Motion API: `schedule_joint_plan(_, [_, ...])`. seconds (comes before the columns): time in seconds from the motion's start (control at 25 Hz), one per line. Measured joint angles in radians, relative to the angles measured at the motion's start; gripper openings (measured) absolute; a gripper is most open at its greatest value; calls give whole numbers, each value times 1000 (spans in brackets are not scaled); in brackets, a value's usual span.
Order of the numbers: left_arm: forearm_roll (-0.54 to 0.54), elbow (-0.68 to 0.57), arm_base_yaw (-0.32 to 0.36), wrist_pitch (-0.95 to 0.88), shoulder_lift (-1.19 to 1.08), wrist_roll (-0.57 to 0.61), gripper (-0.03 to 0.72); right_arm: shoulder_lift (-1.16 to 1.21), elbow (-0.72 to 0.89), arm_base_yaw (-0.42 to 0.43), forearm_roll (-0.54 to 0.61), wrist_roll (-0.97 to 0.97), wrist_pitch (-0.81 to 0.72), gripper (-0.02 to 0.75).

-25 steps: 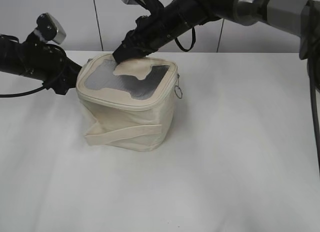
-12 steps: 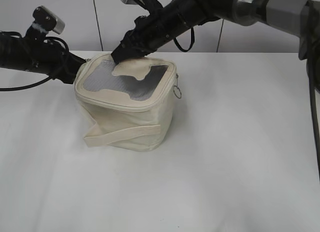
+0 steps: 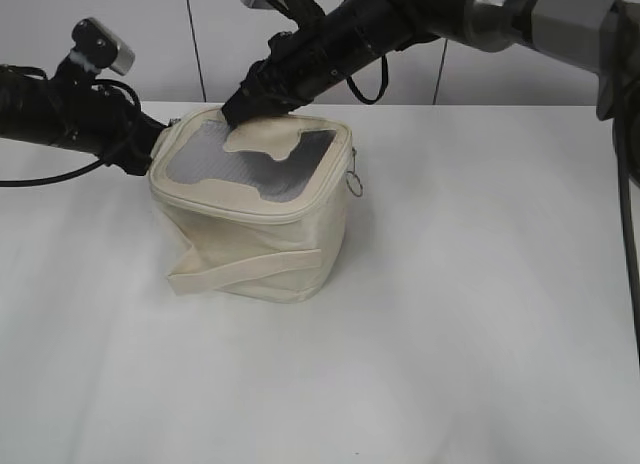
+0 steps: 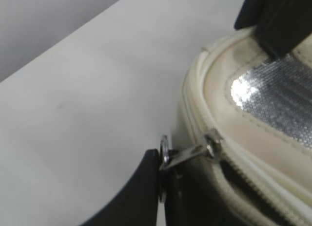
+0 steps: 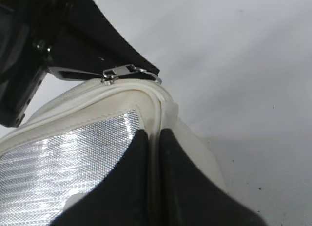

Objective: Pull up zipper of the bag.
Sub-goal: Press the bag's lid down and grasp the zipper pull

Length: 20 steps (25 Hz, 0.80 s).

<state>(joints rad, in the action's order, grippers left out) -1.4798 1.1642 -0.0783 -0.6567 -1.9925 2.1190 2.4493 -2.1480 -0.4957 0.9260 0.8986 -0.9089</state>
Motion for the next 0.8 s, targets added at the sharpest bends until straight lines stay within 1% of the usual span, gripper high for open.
schedule_joint_plan(0.08, [47, 0, -1, 6, 0, -42, 0, 0, 0, 0, 0, 0, 0, 41])
schedule_joint_plan(0.32, [226, 0, -1, 17, 21, -286, -3, 0, 0, -1, 1, -23, 0, 41])
schedule_joint_plan(0.4, [280, -12, -1, 30, 52, -339, -3, 0, 0, -1, 3, -28, -5, 41])
schedule_joint_plan(0.52, [303, -76, -1, 65, 121, -369, -3, 0, -1, -2, 11, -30, -28, 41])
schedule_joint_plan(0.8, [307, -300, -1, 144, 321, -381, -3, 0, -1, -13, 32, -45, -67, 41])
